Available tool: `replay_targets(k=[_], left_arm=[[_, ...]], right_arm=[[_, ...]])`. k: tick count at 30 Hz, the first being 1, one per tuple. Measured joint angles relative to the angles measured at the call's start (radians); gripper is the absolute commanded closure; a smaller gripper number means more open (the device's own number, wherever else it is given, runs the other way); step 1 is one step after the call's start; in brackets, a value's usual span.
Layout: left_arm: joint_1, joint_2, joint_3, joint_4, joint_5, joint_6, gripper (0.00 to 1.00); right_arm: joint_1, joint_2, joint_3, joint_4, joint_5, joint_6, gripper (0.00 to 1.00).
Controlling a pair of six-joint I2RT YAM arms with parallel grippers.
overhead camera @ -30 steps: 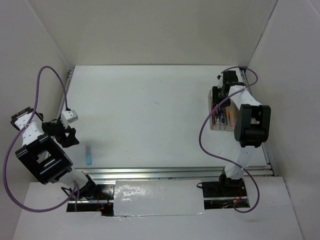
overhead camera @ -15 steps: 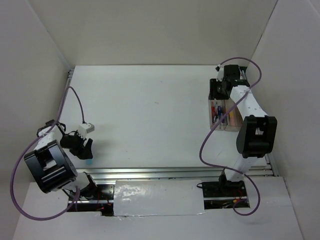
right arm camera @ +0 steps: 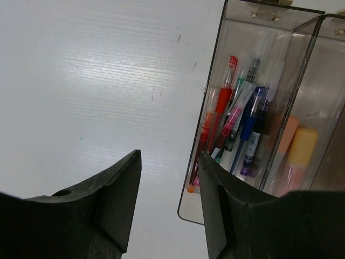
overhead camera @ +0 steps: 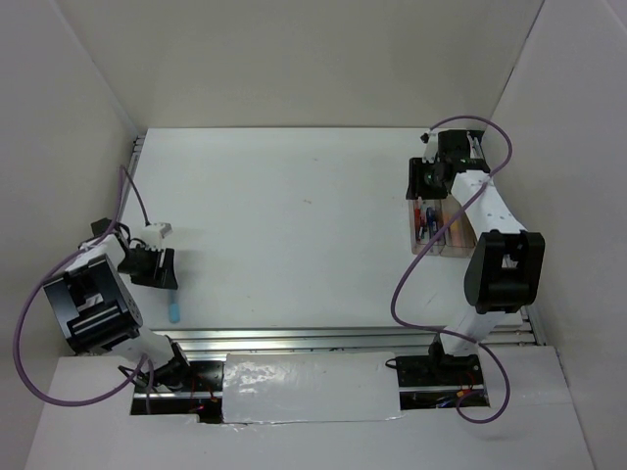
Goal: Sort the stationery into containers
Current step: Pick up the stationery from the center of the board.
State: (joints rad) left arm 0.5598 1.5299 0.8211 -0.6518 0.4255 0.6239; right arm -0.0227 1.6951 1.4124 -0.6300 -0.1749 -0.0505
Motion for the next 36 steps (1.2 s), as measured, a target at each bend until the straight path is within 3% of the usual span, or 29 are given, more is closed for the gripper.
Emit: replay_targets(k=[14,17,21,24,36], left_arm=[[-0.232,-0.068,-0.085,0.253,-0.259,-0.136,0.42],[-0.239,-0.060,-0.076,0.250,-0.272,-0.157,0.37],[-0.200,-0.026,-0.037,0.230,-0.264,-0.183,0.15],[-0.177,-0.016,-0.019,0.199,-0.266,-0.183,0.10],[-0.174,-0.026,-0.010,0.029,-0.297,-0.151,0.27]], right_arm=[[-0.011,-0.012,0.000,-0.002,-0.005,-0.021,0.47],[-0.017,-0.016,0.000,-0.005,-0.006,-0.023,0.47],[-0.018,-0.033,-0.001,-0.006,-0.006,-0.030,0.47],[-0.018,-0.054,-0.014,-0.006,-0.006,-0.038,0.47],[-0.028,-0.061,-0.029,-0.007,-0.008,-0.052,0.47]])
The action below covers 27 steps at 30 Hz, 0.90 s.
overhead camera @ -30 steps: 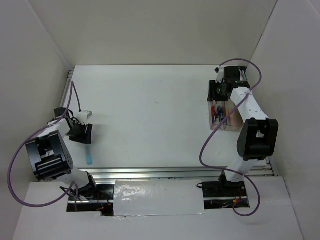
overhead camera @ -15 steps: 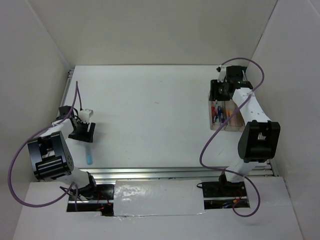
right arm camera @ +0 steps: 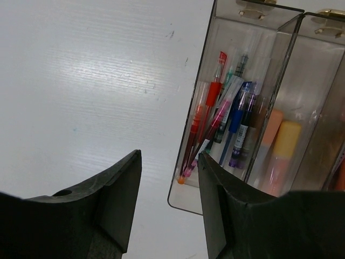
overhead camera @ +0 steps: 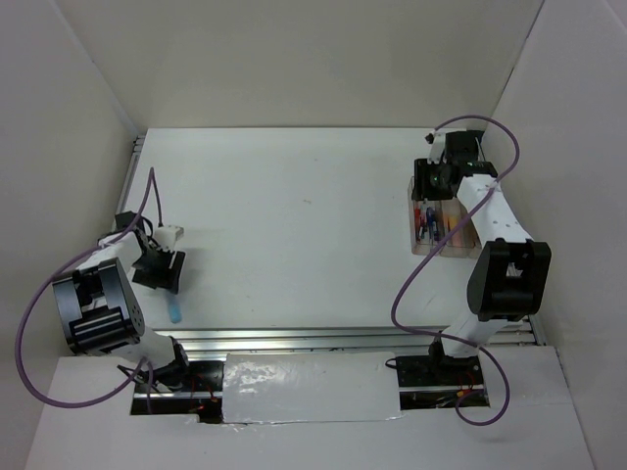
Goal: Sort the stationery into containers
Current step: Pick up the stationery from the center of the board.
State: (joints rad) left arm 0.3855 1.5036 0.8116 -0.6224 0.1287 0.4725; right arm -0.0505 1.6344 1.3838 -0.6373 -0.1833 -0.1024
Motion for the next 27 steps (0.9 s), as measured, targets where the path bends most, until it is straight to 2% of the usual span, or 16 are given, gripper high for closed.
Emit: replay_targets(k=[7,11,15,21,27], left_arm=[[-0.018,0.000,-0.011,0.007,-0.043,-0.004,0.42],[-0.043,0.022,0.004,0.003,-0.072,-0.006,0.61],[-0.071,0.075,0.061,-0.053,-0.080,-0.006,0.71],[-0.113,0.202,0.214,-0.121,0.033,-0.038,0.81],[-0.281,0.327,0.384,-0.087,0.159,-0.114,0.91]], right_arm=[[-0.005,-0.002,-0.004,0.000,-0.006,-0.001,0.47],[-0.005,-0.004,-0.004,0.000,-0.007,-0.004,0.48],[-0.005,-0.004,-0.004,0.000,-0.010,-0.004,0.48],[-0.005,-0.004,-0.004,0.000,-0.013,-0.004,0.48],[-0.004,-0.004,-0.004,0.000,-0.016,-0.008,0.50]])
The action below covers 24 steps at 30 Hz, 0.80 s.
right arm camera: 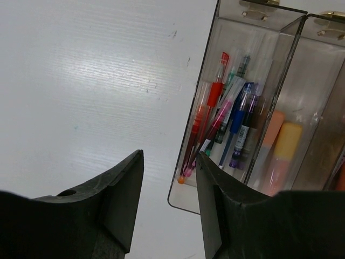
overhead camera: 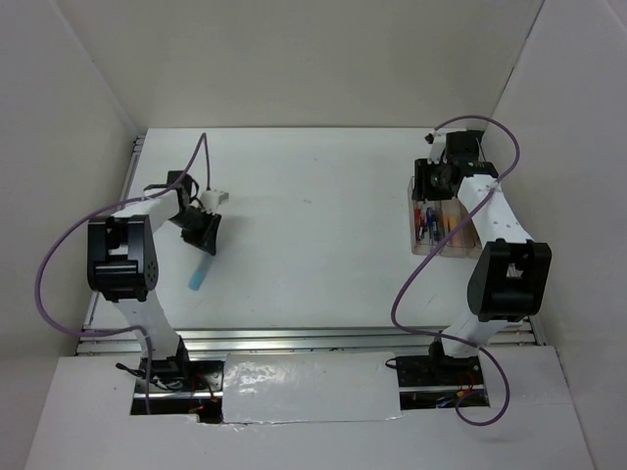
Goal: Sort the stationery into containers
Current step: Pick up the stationery from the center of the board.
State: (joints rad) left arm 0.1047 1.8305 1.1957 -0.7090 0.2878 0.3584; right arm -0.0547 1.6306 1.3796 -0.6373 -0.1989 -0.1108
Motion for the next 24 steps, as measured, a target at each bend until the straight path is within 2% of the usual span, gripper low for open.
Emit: replay_targets(k=[4,8,12,19,24], left_arm=[[-0.122,0.063,0.114,0.017,0.055,-0.056,1.00],[-0.218,0.125,0.233,0.018,0.102,-0.110,1.00],[-0.286,0.158,0.322,-0.005,0.158,-0.151,1.00],[-0.365,0.173,0.434,-0.082,0.256,-0.211,1.00],[-0.401,0.192,0.506,-0.135,0.354,-0.257,1.00]], right_arm=[[0.003,-0.010,-0.013,0.004,-0.016,-0.023,0.51],[0.008,-0.073,-0.064,0.006,-0.089,-0.093,0.51],[0.040,-0.212,-0.155,0.020,-0.179,-0.237,0.50],[0.224,-0.534,-0.399,0.080,-0.255,-0.605,0.47],[0.409,-0.731,-0.578,0.155,-0.248,-0.900,0.47]])
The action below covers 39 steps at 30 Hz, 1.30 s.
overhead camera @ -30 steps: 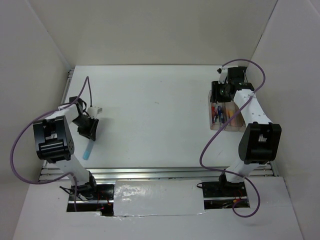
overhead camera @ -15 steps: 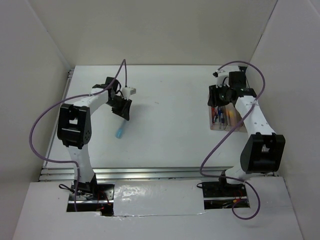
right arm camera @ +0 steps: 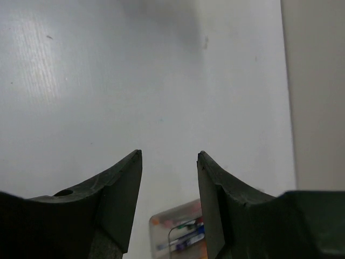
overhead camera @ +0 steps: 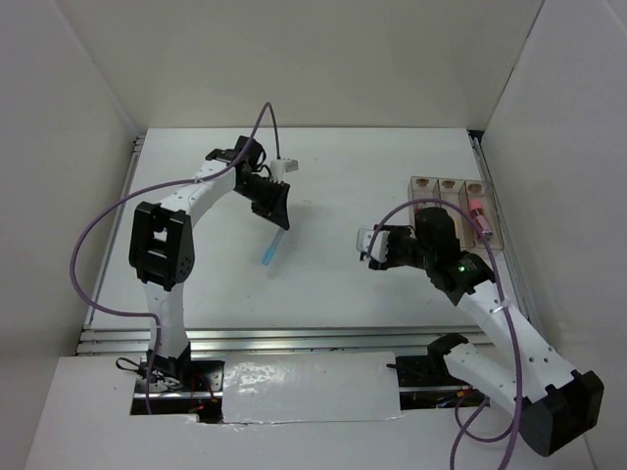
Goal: Sort the stationery into containers
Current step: Pick up the stationery from the center of the board.
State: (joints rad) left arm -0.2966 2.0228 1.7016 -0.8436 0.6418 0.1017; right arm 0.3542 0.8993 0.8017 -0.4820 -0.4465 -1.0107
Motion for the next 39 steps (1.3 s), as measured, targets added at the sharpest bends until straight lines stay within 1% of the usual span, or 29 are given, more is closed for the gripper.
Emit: replay_targets(k=[2,4,12,15,18,20,26,33,39], left_arm=[[-0.016,0.006,0.020,-0.026,0.034,-0.011,1.00],[-0.039,0.016,0.038,-0.057,0.060,-0.021,1.00],[-0.185,0.051,0.059,-0.159,0.104,-0.026,1.00],[-0.223,0.056,0.059,-0.188,0.124,-0.025,1.00],[-0.229,0.057,0.059,-0.203,0.145,-0.025,1.00],[-0.226,0.060,0.060,-0.209,0.157,-0.025,1.00],[-0.227,0.074,0.066,-0.222,0.176,-0.026,1.00],[-0.263,0.074,0.066,-0.227,0.175,-0.026,1.00],[-0.288,0.074,0.076,-0.228,0.169,-0.024,1.00]], right_arm=[[0.075,-0.032,-0.048,0.043,0.001,-0.098,0.47],[0.141,-0.026,-0.071,0.089,0.001,-0.174,0.45],[0.367,0.100,-0.077,0.250,-0.003,-0.394,0.39],[0.427,0.142,-0.077,0.265,-0.001,-0.459,0.37],[0.480,0.178,-0.077,0.266,0.003,-0.509,0.34],[0.509,0.199,-0.076,0.265,0.008,-0.530,0.32],[0.559,0.260,-0.062,0.254,0.024,-0.562,0.32],[0.587,0.350,0.007,0.227,0.044,-0.578,0.34],[0.589,0.433,0.059,0.198,0.071,-0.579,0.37]])
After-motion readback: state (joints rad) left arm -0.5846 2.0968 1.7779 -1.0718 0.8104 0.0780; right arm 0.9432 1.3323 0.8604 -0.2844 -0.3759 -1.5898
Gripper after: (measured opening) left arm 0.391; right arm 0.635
